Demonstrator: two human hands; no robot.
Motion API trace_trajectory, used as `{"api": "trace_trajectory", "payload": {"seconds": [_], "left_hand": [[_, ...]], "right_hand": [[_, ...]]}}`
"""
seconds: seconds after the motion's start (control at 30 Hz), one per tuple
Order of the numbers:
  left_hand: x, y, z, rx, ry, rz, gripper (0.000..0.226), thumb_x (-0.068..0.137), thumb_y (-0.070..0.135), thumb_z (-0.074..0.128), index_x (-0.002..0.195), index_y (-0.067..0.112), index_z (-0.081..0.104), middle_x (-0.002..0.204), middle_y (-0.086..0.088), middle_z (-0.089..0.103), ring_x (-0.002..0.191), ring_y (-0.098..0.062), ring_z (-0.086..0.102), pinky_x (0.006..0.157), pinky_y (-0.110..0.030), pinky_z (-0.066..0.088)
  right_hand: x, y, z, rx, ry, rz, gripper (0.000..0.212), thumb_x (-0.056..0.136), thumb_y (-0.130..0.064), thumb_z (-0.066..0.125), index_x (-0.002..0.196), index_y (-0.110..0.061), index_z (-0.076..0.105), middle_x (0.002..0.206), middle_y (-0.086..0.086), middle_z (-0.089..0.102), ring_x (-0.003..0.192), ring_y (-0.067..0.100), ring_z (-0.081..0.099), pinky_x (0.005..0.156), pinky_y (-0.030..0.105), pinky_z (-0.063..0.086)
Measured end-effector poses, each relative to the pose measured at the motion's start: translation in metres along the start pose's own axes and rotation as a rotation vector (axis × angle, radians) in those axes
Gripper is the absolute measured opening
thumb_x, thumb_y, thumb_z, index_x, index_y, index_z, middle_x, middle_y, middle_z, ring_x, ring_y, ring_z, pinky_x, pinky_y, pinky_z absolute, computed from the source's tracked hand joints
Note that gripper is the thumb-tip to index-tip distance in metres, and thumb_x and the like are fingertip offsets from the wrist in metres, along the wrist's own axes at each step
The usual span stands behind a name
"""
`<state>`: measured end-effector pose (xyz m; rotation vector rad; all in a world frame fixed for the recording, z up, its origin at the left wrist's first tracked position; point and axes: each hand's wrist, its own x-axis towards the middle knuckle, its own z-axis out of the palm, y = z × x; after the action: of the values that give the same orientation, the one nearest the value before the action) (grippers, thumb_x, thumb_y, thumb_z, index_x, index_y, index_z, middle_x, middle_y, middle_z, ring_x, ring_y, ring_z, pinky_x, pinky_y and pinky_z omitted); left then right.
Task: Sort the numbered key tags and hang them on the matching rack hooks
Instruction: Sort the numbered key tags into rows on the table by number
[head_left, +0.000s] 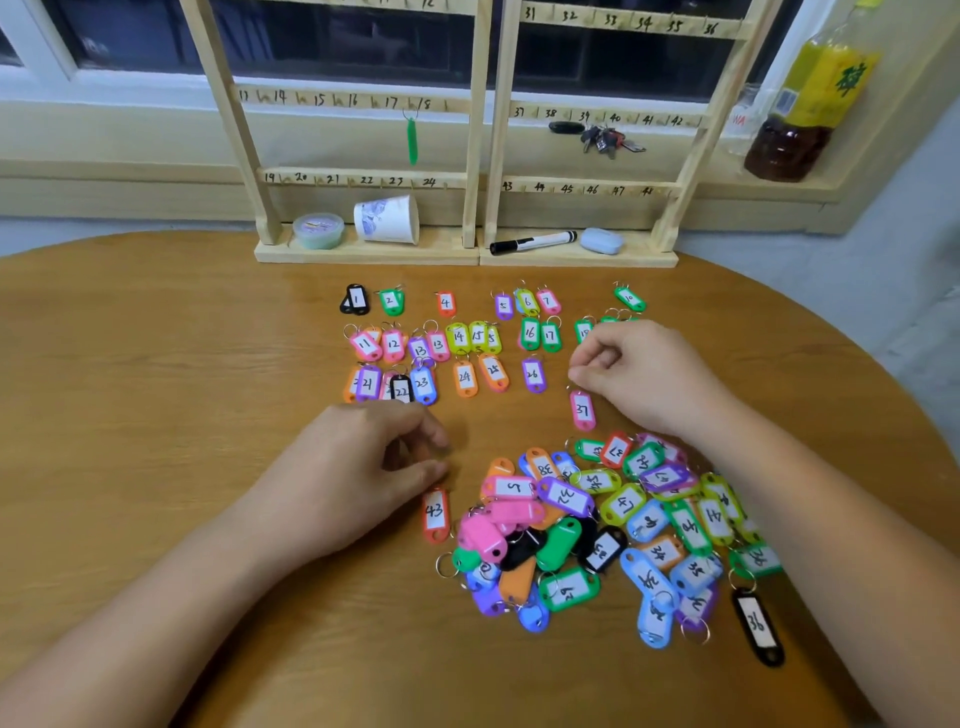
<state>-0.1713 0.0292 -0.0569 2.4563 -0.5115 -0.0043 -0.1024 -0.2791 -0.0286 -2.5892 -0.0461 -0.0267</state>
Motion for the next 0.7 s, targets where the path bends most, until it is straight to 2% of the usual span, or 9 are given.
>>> {"api": "trace_trajectory", "payload": {"seconds": [0.07, 0.13, 0.23, 0.3, 0.4, 0.5, 0.57, 0.7], "left_hand": [[0.0, 0.002, 0.002, 0.004, 0.011, 0.03, 0.01, 0.094, 0.035, 0.079, 0.102, 0.039, 0.074, 0.089, 0.023, 0.072, 0.086, -0.003, 0.066, 0.07, -0.017, 0.049], [0.001, 0.005, 0.005, -0.023, 0.018, 0.048, 0.008, 0.096, 0.031, 0.078, 0.101, 0.037, 0.075, 0.087, 0.022, 0.071, 0.084, -0.004, 0.066, 0.07, -0.016, 0.048], [0.004, 0.011, 0.011, -0.048, 0.007, 0.068, 0.008, 0.097, 0.03, 0.076, 0.102, 0.036, 0.075, 0.086, 0.023, 0.069, 0.083, -0.004, 0.067, 0.069, -0.015, 0.047], [0.006, 0.014, 0.014, -0.036, 0.0, 0.09, 0.009, 0.098, 0.031, 0.076, 0.104, 0.037, 0.074, 0.088, 0.022, 0.068, 0.084, -0.003, 0.066, 0.07, -0.015, 0.047], [0.011, 0.018, 0.017, -0.016, -0.008, 0.118, 0.011, 0.099, 0.031, 0.073, 0.108, 0.038, 0.073, 0.097, 0.019, 0.067, 0.09, -0.003, 0.065, 0.074, -0.017, 0.049], [0.017, 0.024, 0.02, -0.021, -0.012, 0.121, 0.013, 0.098, 0.03, 0.073, 0.11, 0.036, 0.073, 0.101, 0.018, 0.065, 0.091, -0.003, 0.065, 0.075, -0.015, 0.048], [0.022, 0.029, 0.022, -0.014, -0.033, 0.114, 0.015, 0.098, 0.031, 0.073, 0.112, 0.035, 0.074, 0.103, 0.017, 0.065, 0.092, -0.002, 0.064, 0.076, -0.014, 0.047], [0.038, 0.038, 0.028, 0.014, -0.093, 0.086, 0.016, 0.1, 0.038, 0.07, 0.116, 0.037, 0.072, 0.107, 0.017, 0.065, 0.093, 0.001, 0.063, 0.077, -0.016, 0.048]], "right_hand": [[-0.016, 0.006, -0.008, -0.02, -0.05, -0.025, 0.01, 0.092, -0.026, 0.079, 0.086, -0.032, 0.075, 0.079, -0.011, 0.07, 0.07, 0.002, 0.062, 0.065, 0.024, 0.047], [-0.033, 0.013, -0.011, -0.034, -0.097, -0.053, 0.008, 0.091, -0.027, 0.079, 0.088, -0.032, 0.075, 0.08, -0.014, 0.068, 0.071, -0.001, 0.061, 0.062, 0.014, 0.045], [-0.052, 0.025, -0.01, -0.105, -0.132, -0.099, 0.008, 0.092, -0.036, 0.08, 0.096, -0.036, 0.074, 0.096, -0.017, 0.063, 0.084, -0.006, 0.058, 0.068, 0.009, 0.039], [-0.059, 0.032, -0.011, -0.119, -0.151, -0.121, 0.013, 0.092, -0.039, 0.079, 0.103, -0.038, 0.073, 0.102, -0.019, 0.06, 0.092, -0.008, 0.056, 0.073, 0.009, 0.038], [-0.064, 0.039, -0.016, -0.129, -0.198, -0.128, 0.021, 0.093, -0.033, 0.078, 0.11, -0.042, 0.071, 0.108, -0.021, 0.059, 0.099, -0.007, 0.056, 0.08, 0.014, 0.04], [-0.066, 0.042, -0.02, -0.138, -0.212, -0.137, 0.024, 0.091, -0.032, 0.08, 0.11, -0.043, 0.071, 0.11, -0.022, 0.057, 0.1, -0.011, 0.053, 0.078, 0.008, 0.036], [-0.066, 0.042, -0.022, -0.14, -0.212, -0.141, 0.02, 0.09, -0.036, 0.081, 0.106, -0.042, 0.071, 0.107, -0.022, 0.055, 0.097, -0.011, 0.051, 0.076, 0.01, 0.033], [-0.065, 0.043, -0.025, -0.116, -0.199, -0.116, 0.016, 0.088, -0.038, 0.084, 0.093, -0.041, 0.068, 0.1, -0.016, 0.057, 0.089, -0.003, 0.053, 0.073, 0.025, 0.036]]}}
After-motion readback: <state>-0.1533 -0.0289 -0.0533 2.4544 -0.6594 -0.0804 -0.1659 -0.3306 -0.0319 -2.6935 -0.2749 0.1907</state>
